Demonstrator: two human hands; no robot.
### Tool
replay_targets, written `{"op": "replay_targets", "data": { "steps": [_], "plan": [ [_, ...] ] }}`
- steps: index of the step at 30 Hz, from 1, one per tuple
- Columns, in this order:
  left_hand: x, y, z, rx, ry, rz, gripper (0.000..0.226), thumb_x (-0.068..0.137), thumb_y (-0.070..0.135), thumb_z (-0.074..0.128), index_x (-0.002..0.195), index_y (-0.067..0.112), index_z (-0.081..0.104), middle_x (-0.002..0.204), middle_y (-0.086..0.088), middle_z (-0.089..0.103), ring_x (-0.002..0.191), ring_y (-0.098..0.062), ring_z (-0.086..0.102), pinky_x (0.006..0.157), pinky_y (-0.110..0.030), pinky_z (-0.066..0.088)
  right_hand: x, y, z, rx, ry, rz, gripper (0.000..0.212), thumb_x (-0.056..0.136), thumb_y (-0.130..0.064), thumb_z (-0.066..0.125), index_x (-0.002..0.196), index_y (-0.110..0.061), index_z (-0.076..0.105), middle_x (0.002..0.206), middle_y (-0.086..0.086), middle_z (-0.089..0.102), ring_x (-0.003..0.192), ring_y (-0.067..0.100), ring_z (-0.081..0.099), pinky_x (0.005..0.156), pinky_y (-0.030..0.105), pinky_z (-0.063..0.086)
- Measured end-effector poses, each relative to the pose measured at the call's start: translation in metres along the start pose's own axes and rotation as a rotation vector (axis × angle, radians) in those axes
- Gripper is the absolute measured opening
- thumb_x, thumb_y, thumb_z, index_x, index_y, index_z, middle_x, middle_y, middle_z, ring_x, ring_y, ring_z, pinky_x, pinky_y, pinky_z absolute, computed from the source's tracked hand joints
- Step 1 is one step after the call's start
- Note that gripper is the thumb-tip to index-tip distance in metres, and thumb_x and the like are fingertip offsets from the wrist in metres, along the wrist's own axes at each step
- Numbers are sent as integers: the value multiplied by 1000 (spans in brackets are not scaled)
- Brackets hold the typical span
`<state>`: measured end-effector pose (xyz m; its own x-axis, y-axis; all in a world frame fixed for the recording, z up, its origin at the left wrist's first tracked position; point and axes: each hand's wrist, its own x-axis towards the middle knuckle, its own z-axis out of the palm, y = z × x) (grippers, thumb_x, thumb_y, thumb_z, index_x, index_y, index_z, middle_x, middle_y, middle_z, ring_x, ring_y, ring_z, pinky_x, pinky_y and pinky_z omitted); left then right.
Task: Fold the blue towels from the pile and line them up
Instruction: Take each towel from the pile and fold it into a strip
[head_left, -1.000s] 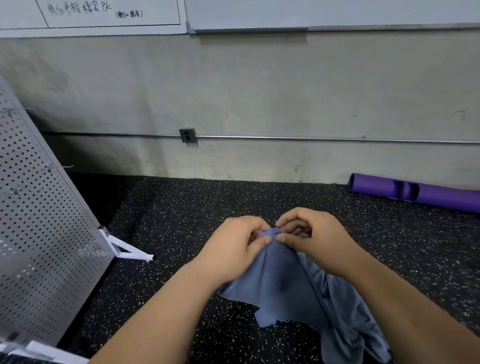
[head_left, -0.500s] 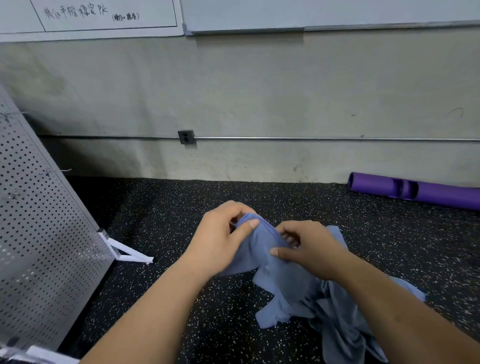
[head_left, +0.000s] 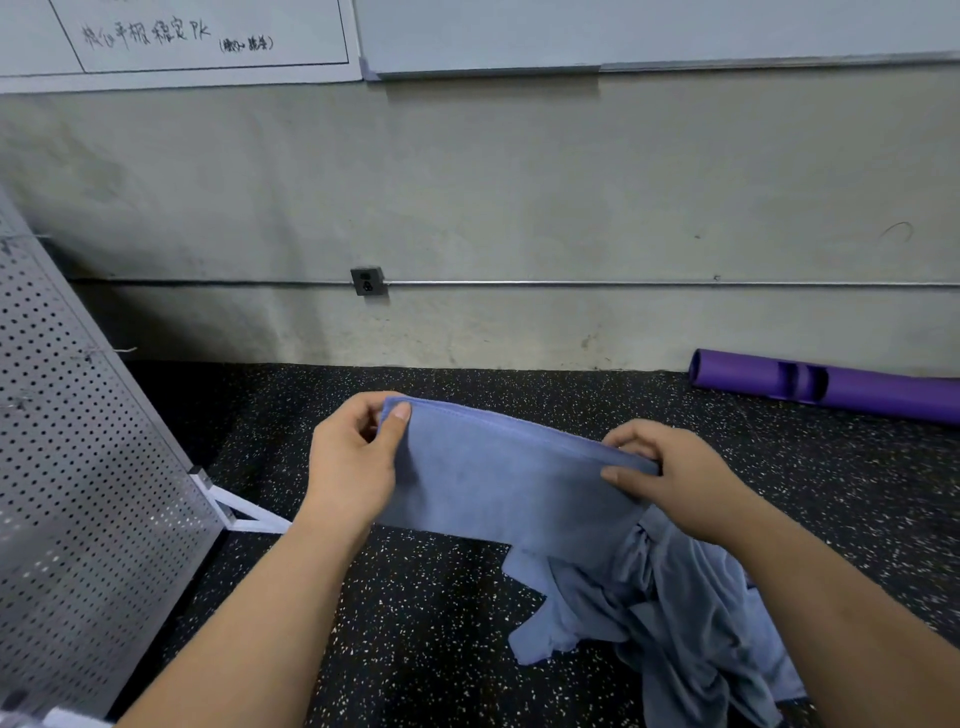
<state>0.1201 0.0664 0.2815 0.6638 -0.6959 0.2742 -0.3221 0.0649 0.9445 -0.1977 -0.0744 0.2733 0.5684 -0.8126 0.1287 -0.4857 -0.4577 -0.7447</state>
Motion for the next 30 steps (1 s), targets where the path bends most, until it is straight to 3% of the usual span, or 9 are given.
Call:
{"op": "replay_targets", "data": {
  "steps": [4, 8, 11, 16, 20, 23, 26, 28, 30],
  "plan": [
    [2, -6, -1, 29, 23, -59, 8, 102, 23, 70, 96, 26, 75, 90, 2, 76, 74, 2, 60, 73, -25, 46, 1, -7, -7, 94, 120, -11, 13, 90, -22, 84, 95, -29, 74, 82, -9, 78, 73, 5, 71, 74, 33, 56],
    [3, -8, 1, 52, 21, -118, 9, 104, 27, 67, 98, 24, 73, 93, 1, 75, 78, -4, 61, 72, -29, 48, -1, -14, -8, 54, 173, -47, 9, 91, -25, 83, 89, -30, 76, 80, -16, 76, 78, -1, 70, 68, 13, 48],
    [2, -8, 2, -8, -9, -168, 10, 105, 23, 64, 100, 23, 72, 97, 0, 73, 86, -11, 59, 74, -32, 45, -2, -17, -9, 1, 179, -83, 9, 92, -29, 81, 90, -33, 74, 87, -21, 74, 84, -1, 68, 70, 11, 44],
    [-8, 5, 12, 57, -65, -126, 22, 107, 13, 53, 101, 22, 72, 101, 10, 72, 82, 10, 57, 76, -26, 42, -2, -24, -5, 36, 157, -115, 9, 93, -28, 80, 92, -33, 73, 93, -20, 74, 88, 2, 68, 74, 11, 44],
    [-16, 20, 28, 40, -80, -49, 25, 101, 5, 50, 94, 18, 71, 95, 10, 70, 83, 8, 56, 79, -26, 39, -3, -35, 0, 76, 124, -153, 10, 93, -26, 81, 92, -34, 75, 92, -18, 75, 87, 3, 69, 75, 12, 46],
    [-27, 31, 36, 84, -216, 169, 12, 101, 19, 64, 105, 27, 72, 105, 13, 69, 104, 1, 63, 92, -24, 46, -6, -45, 2, 107, 90, -182, 10, 92, -25, 82, 91, -33, 76, 91, -17, 75, 86, 2, 69, 74, 10, 46],
    [-39, 40, 41, 253, -461, 389, 42, 91, 47, 77, 131, 37, 66, 134, 22, 59, 132, -2, 55, 111, -29, 42, -10, -55, 6, 142, 47, -214, 8, 91, -25, 82, 92, -32, 77, 90, -16, 75, 85, 1, 69, 74, 11, 46],
    [-45, 42, 47, 286, -570, 383, 54, 86, 54, 79, 136, 41, 63, 138, 25, 60, 132, 1, 56, 113, -37, 44, -11, -59, 9, 175, 9, -222, 6, 90, -28, 83, 92, -31, 78, 90, -12, 76, 84, 2, 69, 74, 14, 48],
    [-48, 38, 52, 244, -638, 320, 48, 87, 46, 83, 131, 39, 66, 124, 23, 70, 116, -1, 67, 103, -39, 53, -14, -63, 11, 215, -30, -217, 6, 90, -27, 83, 93, -29, 79, 91, -9, 77, 86, 5, 71, 76, 18, 52]
  ]
}}
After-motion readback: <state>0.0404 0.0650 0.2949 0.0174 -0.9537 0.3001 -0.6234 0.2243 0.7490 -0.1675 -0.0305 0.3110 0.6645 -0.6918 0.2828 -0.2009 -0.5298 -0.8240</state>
